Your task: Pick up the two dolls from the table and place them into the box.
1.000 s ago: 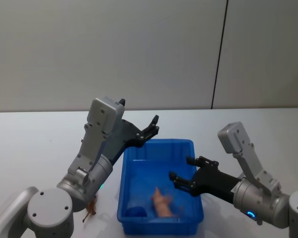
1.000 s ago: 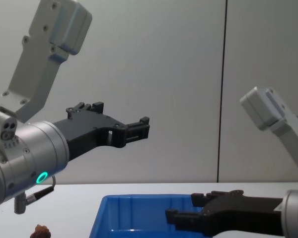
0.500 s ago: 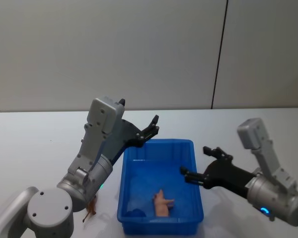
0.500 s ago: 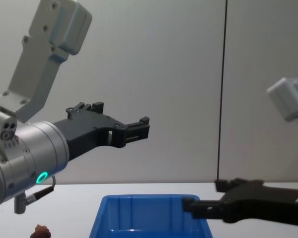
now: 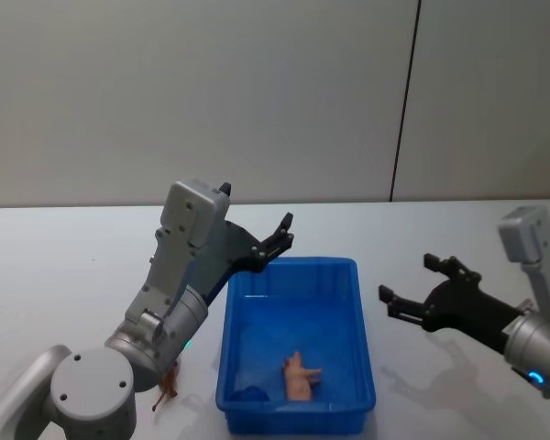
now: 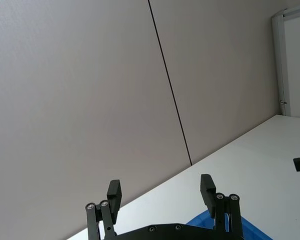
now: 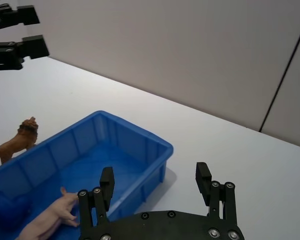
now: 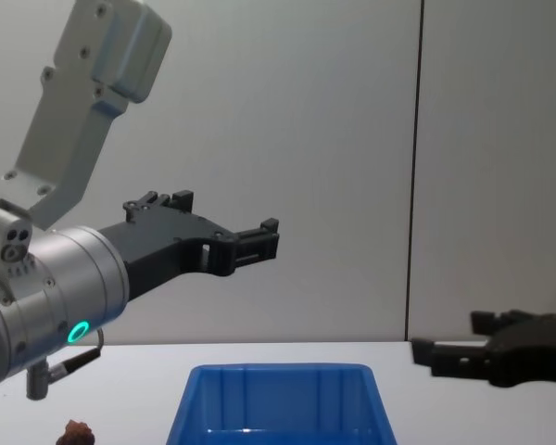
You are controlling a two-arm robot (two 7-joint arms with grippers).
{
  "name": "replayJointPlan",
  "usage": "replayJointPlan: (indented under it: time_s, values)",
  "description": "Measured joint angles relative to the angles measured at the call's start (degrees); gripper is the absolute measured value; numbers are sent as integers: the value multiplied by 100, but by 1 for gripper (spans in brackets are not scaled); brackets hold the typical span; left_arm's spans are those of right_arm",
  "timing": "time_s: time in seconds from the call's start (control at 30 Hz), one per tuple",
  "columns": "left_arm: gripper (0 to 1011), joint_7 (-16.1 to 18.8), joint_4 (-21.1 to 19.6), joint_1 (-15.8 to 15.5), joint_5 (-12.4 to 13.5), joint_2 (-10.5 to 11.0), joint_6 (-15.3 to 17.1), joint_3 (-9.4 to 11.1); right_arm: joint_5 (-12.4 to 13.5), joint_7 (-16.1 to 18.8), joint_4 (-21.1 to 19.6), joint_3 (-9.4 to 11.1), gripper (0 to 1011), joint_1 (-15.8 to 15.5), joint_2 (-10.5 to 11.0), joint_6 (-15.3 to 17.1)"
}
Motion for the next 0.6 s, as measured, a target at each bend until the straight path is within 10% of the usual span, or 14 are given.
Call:
replayJointPlan:
  time_s: [0.6]
  values:
    - [1001,200,-180,157,-19,145,231,-76,162,-106,-15,166,1001,-23,168,-42]
